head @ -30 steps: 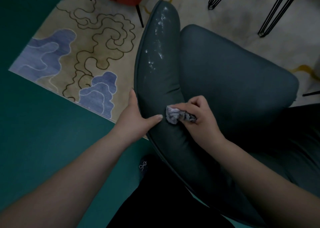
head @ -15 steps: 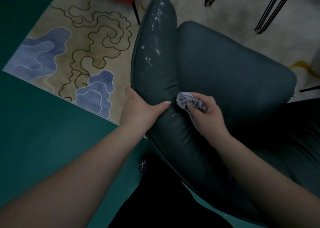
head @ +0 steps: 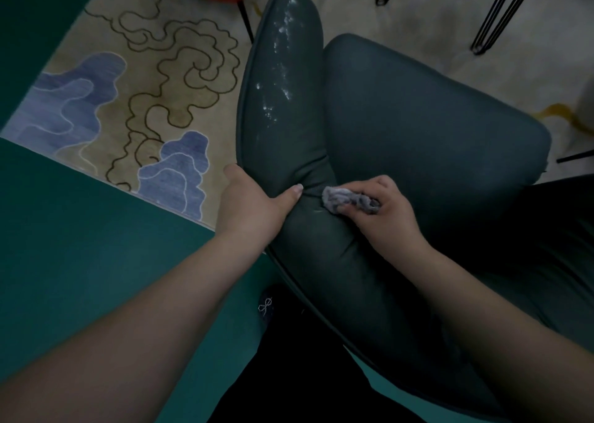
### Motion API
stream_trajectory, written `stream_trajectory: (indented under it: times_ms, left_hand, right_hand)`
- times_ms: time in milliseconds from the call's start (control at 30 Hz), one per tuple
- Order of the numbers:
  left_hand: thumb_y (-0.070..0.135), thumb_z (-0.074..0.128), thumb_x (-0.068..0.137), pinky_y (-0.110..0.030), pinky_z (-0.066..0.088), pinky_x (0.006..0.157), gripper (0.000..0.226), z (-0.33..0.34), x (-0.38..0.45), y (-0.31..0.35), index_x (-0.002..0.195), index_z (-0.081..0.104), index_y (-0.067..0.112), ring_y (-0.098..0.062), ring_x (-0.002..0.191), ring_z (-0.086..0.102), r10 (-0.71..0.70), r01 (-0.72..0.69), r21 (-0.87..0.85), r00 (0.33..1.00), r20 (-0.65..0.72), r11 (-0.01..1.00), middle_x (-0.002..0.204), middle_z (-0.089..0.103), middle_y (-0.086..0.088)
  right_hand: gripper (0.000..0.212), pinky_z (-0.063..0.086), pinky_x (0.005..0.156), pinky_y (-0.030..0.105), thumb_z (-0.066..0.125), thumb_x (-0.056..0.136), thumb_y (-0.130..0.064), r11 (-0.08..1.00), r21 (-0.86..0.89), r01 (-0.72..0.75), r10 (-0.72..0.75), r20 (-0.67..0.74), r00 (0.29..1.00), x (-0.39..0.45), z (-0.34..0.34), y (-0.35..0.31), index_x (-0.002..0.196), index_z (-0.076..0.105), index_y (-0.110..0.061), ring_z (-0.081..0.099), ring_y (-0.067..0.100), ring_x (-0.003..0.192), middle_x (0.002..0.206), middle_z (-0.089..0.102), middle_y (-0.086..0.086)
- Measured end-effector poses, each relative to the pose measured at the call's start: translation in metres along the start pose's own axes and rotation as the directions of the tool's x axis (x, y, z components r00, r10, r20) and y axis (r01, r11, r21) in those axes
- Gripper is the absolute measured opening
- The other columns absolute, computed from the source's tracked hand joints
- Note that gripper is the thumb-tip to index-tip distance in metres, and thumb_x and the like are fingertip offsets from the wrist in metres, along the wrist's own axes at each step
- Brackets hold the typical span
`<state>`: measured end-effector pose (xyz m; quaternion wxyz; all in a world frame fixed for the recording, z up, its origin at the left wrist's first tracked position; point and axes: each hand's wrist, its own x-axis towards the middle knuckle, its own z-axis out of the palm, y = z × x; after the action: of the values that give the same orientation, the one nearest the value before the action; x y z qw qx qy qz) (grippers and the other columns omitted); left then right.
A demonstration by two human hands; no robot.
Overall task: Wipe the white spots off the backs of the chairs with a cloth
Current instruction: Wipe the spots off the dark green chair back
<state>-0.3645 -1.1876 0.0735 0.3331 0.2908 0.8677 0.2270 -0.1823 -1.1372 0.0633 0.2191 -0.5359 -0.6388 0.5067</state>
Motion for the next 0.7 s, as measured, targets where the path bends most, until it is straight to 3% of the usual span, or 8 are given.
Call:
stream_trajectory:
  times_ms: [100, 233, 333, 433, 633, 700]
  left_hand:
    - [0.05, 0.078, 0.07, -0.027, 0.037, 0.076, 0.079, 0.0, 0.0, 0.0, 0.12, 0.033, 0.009, -0.029, 0.111, 0.053, -0.005, 0.005, 0.011, 1.0, -0.003, 1.0, 0.129, 0.051, -0.012]
    - [0.051, 0.077, 0.07, -0.027, 0.037, 0.076, 0.077, 0.0, 0.001, 0.001, 0.117, 0.033, 0.009, -0.031, 0.112, 0.053, 0.003, -0.003, 0.033, 1.0, -0.013, 0.999, 0.128, 0.051, -0.015]
    - [0.051, 0.078, 0.069, -0.026, 0.036, 0.08, 0.083, 0.0, 0.001, 0.0, 0.124, 0.033, 0.008, -0.029, 0.117, 0.051, 0.003, -0.003, 0.016, 1.0, 0.004, 1.0, 0.134, 0.048, -0.011]
    - [0.049, 0.079, 0.069, -0.025, 0.036, 0.082, 0.085, -0.001, 0.001, -0.001, 0.128, 0.032, 0.009, -0.025, 0.119, 0.05, 0.006, -0.006, -0.018, 1.0, 0.017, 1.0, 0.137, 0.047, -0.007]
    - [0.047, 0.075, 0.075, -0.026, 0.036, 0.082, 0.079, -0.003, 0.0, -0.002, 0.126, 0.032, 0.006, -0.03, 0.119, 0.049, 0.029, -0.029, 0.001, 0.999, 0.015, 1.0, 0.136, 0.047, -0.013]
    - [0.046, 0.072, 0.078, -0.026, 0.036, 0.082, 0.075, -0.003, -0.001, -0.002, 0.127, 0.032, 0.005, -0.03, 0.119, 0.049, 0.028, -0.028, -0.007, 0.999, 0.035, 1.0, 0.136, 0.047, -0.012]
  right_hand:
    - [0.027, 0.039, 0.077, 0.002, 0.079, 0.075, -0.013, 0.999, 0.036, -0.027, 0.028, -0.023, 0.999, -0.001, 0.007, -0.003, 0.089, 0.07, -0.034, 0.056, -0.001, 0.087, 0.103, 0.054, 0.007]
    - [0.035, 0.038, 0.076, 0.005, 0.081, 0.071, -0.006, 0.986, 0.012, 0.165, -0.165, 0.128, 0.978, -0.001, 0.021, -0.012, 0.096, 0.07, -0.029, 0.051, -0.003, 0.081, 0.089, 0.046, -0.004]
    - [0.028, 0.037, 0.077, 0.001, 0.077, 0.077, -0.008, 0.998, -0.036, 0.043, -0.041, 0.047, 0.998, 0.01, 0.012, -0.003, 0.098, 0.071, -0.025, 0.052, -0.006, 0.081, 0.097, 0.051, 0.001]
    - [0.024, 0.034, 0.073, -0.003, 0.075, 0.08, -0.014, 0.996, -0.08, -0.043, 0.041, -0.027, 0.999, 0.013, 0.009, 0.003, 0.094, 0.069, -0.032, 0.053, -0.013, 0.081, 0.101, 0.053, 0.001]
    - [0.035, 0.039, 0.074, 0.002, 0.08, 0.073, -0.01, 0.992, 0.029, 0.121, -0.123, 0.101, 0.987, 0.0, 0.017, -0.004, 0.088, 0.068, -0.038, 0.054, -0.009, 0.081, 0.09, 0.048, -0.007]
    - [0.03, 0.038, 0.075, 0.001, 0.078, 0.076, -0.008, 0.997, 0.001, 0.072, -0.072, 0.052, 0.996, 0.008, 0.014, 0.0, 0.092, 0.069, -0.032, 0.055, -0.006, 0.079, 0.095, 0.051, -0.001]
